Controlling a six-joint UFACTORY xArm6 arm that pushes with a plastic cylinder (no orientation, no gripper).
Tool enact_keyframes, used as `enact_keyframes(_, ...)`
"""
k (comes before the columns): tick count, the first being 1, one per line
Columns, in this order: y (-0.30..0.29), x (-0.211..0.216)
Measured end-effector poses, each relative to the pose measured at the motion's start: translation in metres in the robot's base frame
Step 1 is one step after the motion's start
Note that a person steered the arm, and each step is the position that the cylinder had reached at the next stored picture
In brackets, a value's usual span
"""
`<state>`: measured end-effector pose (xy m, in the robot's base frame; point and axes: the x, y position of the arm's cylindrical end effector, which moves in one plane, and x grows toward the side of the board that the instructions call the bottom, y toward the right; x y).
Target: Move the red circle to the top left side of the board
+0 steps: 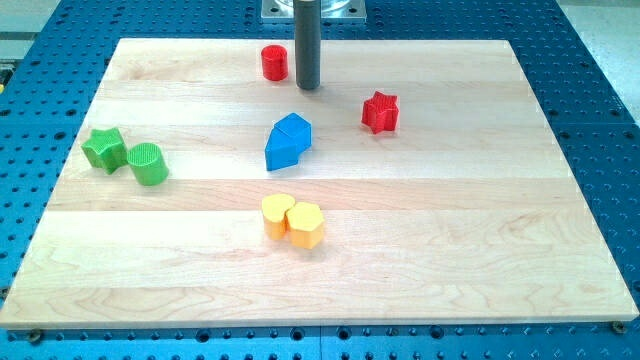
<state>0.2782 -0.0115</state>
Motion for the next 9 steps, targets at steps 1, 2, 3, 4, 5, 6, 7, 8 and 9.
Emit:
enact_keyframes(1, -0.037, -0.019)
enact_keyframes(2, -0.143, -0.016)
enact_keyframes(3, -0.167, -0.009)
enact_keyframes(4, -0.109, -0.009)
enact_keyframes(5, -0.108, -0.026)
enact_keyframes(6, -0.148, -0.039)
enact_keyframes(7, -0.136, -0.048)
enact_keyframes(8, -0.12, -0.077)
enact_keyframes(9, -0.171, -0.071)
